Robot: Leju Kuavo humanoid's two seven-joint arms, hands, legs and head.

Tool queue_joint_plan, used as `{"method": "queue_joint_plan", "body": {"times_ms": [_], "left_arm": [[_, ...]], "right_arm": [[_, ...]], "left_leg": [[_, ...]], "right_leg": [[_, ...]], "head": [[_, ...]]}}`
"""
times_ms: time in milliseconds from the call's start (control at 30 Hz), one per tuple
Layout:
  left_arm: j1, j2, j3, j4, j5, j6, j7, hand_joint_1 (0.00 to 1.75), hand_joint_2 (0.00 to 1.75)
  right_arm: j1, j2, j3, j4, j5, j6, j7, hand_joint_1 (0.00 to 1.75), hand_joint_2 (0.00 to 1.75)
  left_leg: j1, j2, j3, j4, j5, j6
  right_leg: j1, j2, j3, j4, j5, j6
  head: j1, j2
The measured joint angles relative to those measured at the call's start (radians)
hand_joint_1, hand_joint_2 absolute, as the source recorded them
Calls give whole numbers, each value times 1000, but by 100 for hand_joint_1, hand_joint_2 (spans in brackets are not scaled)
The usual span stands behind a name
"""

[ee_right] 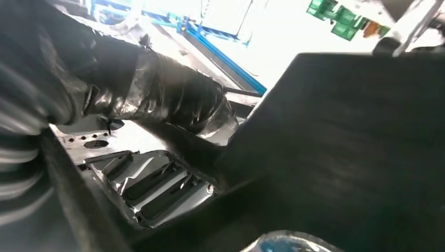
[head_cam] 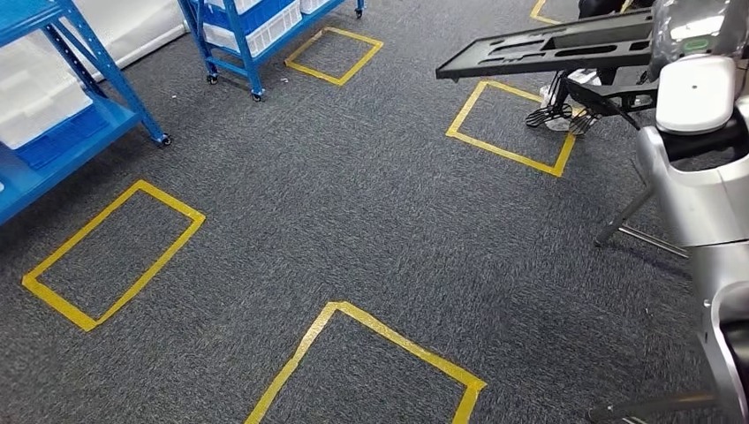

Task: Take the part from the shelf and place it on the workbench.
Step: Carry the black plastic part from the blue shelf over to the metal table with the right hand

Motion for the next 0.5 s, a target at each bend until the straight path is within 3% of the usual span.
{"method": "queue_joint_plan", "body": {"times_ms": [67,100,133,233,300,367,400,467,500], "left_arm": [[1,1,2,0,0,0,0,0,175],[2,1,4,0,0,0,0,0,175],[2,1,5,0,0,0,0,0,175],[3,3,9,0,0,0,0,0,175],[2,5,13,0,0,0,-1,0,175],[0,6,17,0,1,1,-1,0,175],[0,7,17,0,1,1,-1,0,175],[0,7,18,0,1,1,-1,0,175],[1,7,19,0,1,1,-1,0,175]], "right_arm": [[-4,0,7,0,0,0,0,175,175],[-5,0,10,0,0,0,0,175,175],[-5,0,13,0,0,0,0,175,175],[-9,-2,18,0,-2,0,1,175,175],[-13,-5,22,1,-3,-1,3,175,175],[-14,-10,26,2,-4,-1,4,175,175],[-15,-14,27,3,-5,-1,5,175,175],[-19,-20,30,4,-6,-2,8,175,175],[-21,-22,32,4,-6,-3,10,175,175]], "left_leg": [[1,-6,-59,119,-40,-1],[1,-7,-70,135,-33,1],[1,-8,-62,112,-8,4],[0,-42,22,-86,93,17],[-3,-58,48,-147,108,22],[-4,-49,51,-159,114,28],[-3,-43,54,-168,120,33],[0,-28,59,-184,132,43],[-1,-22,59,-187,134,46]], "right_leg": [[2,14,0,1,0,-1],[3,21,0,2,0,-2],[3,28,1,3,0,-2],[2,49,-1,5,1,2],[-2,62,-8,2,7,12],[-5,71,-12,-3,13,26],[-6,63,-14,0,8,30],[-3,33,-38,56,-32,34],[-2,18,-63,112,-63,35]], "head": [[0,0],[0,0],[0,0],[0,0],[0,0],[0,0],[0,0],[1,0],[1,0]]}}
